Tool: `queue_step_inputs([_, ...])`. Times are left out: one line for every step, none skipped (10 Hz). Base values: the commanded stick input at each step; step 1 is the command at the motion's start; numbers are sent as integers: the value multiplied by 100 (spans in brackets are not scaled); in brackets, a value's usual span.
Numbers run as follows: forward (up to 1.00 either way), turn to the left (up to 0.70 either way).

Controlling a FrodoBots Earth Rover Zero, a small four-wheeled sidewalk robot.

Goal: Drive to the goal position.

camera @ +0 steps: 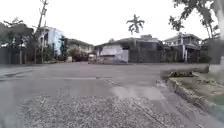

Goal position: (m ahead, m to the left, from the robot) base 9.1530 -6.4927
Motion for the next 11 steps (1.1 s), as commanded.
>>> queue_step_inputs([100,-40])
queue_step_inputs([100,-40])
queue_step_inputs([100,-40])
queue_step_inputs([100,-40])
queue_step_inputs([100,-40])
queue_step_inputs([100,-40])
queue_step_inputs([100,-7])
queue_step_inputs([100,0])
queue_step_inputs([100,4])
queue_step_inputs([100,7])
queue_step_inputs([100,9])
